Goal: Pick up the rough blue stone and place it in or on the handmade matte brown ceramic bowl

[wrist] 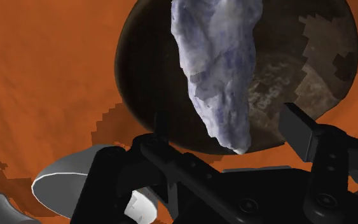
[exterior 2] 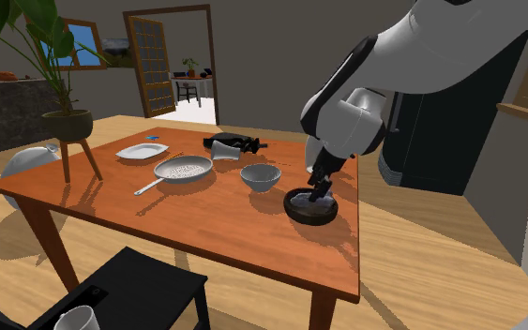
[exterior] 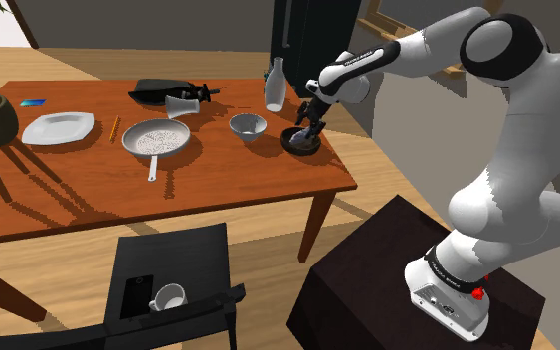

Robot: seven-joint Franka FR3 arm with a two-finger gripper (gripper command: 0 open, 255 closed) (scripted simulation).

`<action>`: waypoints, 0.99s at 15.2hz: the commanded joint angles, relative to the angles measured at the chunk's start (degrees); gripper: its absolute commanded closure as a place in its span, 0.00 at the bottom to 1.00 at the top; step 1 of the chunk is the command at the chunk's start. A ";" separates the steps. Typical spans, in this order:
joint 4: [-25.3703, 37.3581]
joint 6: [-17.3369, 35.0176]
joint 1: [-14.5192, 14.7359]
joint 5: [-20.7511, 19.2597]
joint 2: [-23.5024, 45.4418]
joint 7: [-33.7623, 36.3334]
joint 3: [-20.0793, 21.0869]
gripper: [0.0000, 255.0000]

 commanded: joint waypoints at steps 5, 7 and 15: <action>-0.31 -1.28 -0.88 0.53 -1.51 -0.34 0.47 0.00; -0.71 -3.95 -2.59 1.63 -4.46 -1.04 1.33 0.00; -0.78 -5.05 -3.23 2.09 -5.60 -1.34 1.61 0.00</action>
